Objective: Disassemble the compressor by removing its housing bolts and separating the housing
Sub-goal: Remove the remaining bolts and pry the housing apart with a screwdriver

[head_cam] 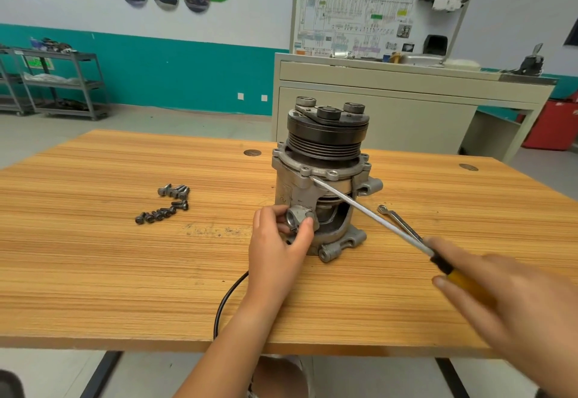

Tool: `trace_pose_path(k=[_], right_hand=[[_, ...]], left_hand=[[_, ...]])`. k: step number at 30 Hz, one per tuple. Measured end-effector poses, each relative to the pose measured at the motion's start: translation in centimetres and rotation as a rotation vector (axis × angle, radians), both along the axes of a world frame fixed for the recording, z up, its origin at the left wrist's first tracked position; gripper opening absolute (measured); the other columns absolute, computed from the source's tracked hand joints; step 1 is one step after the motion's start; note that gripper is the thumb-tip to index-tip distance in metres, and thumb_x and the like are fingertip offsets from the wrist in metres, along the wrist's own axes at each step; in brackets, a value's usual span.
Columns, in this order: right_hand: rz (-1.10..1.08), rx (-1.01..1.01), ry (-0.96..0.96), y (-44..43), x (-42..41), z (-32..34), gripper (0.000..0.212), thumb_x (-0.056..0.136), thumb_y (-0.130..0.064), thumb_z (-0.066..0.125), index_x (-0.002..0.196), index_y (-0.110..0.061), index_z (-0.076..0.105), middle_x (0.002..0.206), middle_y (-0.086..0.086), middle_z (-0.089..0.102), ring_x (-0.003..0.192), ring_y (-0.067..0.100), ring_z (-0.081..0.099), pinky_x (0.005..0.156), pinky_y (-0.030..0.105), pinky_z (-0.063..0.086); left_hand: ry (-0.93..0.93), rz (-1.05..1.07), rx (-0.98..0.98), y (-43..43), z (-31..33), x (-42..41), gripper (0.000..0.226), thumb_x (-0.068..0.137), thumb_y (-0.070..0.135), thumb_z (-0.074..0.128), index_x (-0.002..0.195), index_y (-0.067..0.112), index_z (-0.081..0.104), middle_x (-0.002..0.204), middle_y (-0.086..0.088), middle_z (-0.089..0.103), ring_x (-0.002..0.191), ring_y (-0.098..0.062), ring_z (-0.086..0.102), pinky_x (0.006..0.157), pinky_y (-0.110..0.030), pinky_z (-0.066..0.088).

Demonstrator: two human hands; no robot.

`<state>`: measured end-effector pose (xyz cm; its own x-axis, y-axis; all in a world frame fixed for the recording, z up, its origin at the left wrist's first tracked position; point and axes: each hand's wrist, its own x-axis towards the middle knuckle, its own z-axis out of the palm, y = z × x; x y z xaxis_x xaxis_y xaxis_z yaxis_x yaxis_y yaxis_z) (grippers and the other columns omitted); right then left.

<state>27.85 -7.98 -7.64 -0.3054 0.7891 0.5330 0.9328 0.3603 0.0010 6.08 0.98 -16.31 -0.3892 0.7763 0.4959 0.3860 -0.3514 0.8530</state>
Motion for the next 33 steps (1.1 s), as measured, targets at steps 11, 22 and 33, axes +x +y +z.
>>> trace_pose_path(k=[11,22,33], right_hand=[[-0.046,-0.117,0.052,-0.2,-1.0,-0.9,0.051,0.074,-0.045,0.041,0.119,-0.031,0.062,0.052,-0.01,0.036,0.035,0.027,0.05,0.032,0.03,0.035],[-0.038,-0.105,0.199,-0.3,-2.8,-5.0,0.057,0.059,-0.018,0.075,0.115,-0.012,0.065,0.051,0.003,0.052,0.031,0.023,0.048,0.031,0.022,0.028],[-0.129,-0.236,0.094,1.4,1.8,-0.2,0.081,0.051,-0.085,0.002,0.115,-0.053,0.038,0.073,-0.014,0.057,0.073,0.005,0.055,0.062,0.021,0.043]], left_hand=[[0.009,-0.001,0.004,0.0,0.0,0.1,0.029,0.08,0.03,0.066,0.101,0.023,0.047,0.094,0.012,0.049,0.081,0.014,0.047,0.065,-0.001,0.036],[-0.017,-0.007,-0.022,0.0,0.0,0.0,0.03,0.08,0.033,0.066,0.101,0.024,0.047,0.094,0.008,0.052,0.081,0.01,0.048,0.063,-0.002,0.037],[-0.038,-0.021,-0.036,-0.1,-0.1,-0.3,0.03,0.081,0.032,0.067,0.103,0.023,0.05,0.096,0.006,0.056,0.083,-0.004,0.054,0.065,-0.008,0.041]])
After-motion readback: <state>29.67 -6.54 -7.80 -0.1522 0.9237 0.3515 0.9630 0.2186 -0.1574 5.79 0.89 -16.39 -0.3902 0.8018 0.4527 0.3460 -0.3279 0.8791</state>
